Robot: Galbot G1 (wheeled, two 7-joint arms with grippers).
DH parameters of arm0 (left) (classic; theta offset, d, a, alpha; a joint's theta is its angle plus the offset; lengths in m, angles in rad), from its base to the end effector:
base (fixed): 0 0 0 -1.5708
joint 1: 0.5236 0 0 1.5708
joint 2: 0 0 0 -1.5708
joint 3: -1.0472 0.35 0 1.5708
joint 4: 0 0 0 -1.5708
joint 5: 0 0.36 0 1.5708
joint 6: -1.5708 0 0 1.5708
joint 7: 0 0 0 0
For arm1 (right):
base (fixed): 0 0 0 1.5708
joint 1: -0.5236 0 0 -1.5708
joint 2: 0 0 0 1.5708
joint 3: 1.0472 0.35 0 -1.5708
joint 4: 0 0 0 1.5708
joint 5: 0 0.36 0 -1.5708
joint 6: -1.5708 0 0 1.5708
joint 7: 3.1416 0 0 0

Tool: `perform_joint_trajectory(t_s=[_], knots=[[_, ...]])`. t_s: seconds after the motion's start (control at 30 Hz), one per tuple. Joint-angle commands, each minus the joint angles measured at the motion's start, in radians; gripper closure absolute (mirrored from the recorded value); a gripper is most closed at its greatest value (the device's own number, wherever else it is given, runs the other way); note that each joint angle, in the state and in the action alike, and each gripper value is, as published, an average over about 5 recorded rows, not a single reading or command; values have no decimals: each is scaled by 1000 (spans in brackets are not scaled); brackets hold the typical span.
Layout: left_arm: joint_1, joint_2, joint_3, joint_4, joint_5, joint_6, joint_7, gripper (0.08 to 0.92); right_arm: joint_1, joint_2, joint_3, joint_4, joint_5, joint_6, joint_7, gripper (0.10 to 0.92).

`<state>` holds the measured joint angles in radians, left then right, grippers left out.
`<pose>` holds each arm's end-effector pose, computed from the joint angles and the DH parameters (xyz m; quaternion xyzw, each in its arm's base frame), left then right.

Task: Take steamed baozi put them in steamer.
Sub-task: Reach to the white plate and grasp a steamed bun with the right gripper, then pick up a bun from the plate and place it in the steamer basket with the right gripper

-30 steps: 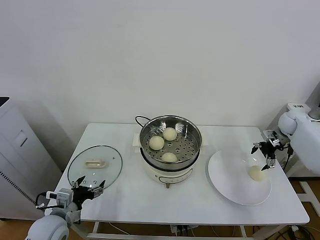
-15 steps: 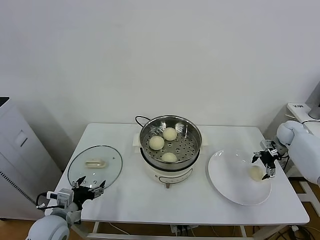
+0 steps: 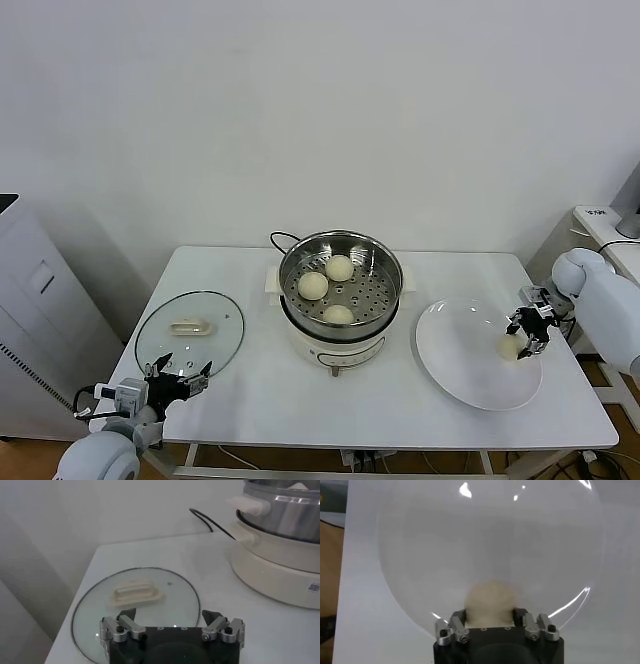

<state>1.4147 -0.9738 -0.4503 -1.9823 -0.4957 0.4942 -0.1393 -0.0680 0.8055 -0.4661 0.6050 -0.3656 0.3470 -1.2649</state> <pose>0.2410 0.0958 -0.2899 -0.0671 -0.9601 -0.0691 0.2625 0.5479 -0.3242 -0.2327 0.5301 -0.5085 0.5169 0.4397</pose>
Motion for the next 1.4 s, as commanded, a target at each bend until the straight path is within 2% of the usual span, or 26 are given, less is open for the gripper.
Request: perform_joint_trajectory(t_s=[0.03,0.17,0.37,0.53,0.8,1.03,1.4], knots=[[2,1,0,-2,1,3,-2,177,-1,-13,-15,40,34,-11,-4,529],[2,-3,0,-2,3,5,-4,177,81,-82,-147,136,170,-58,-25,542],[0,-7,0,-12,7,10,-8,177,421,-229,-579,356,531,-245,-48,542],[-1,-6,0,-16,8,14,-12,177,682,-244,-859,487,742,-358,-32,541],[-4,-3,4,-17,8,18,-16,177,917,-130,-1068,585,958,-492,36,541],[-11,-6,9,-18,7,20,-17,177,982,19,-1116,623,1118,-653,96,541],[-6,-5,8,-21,7,17,-16,177,913,155,-1096,629,1222,-782,262,541]])
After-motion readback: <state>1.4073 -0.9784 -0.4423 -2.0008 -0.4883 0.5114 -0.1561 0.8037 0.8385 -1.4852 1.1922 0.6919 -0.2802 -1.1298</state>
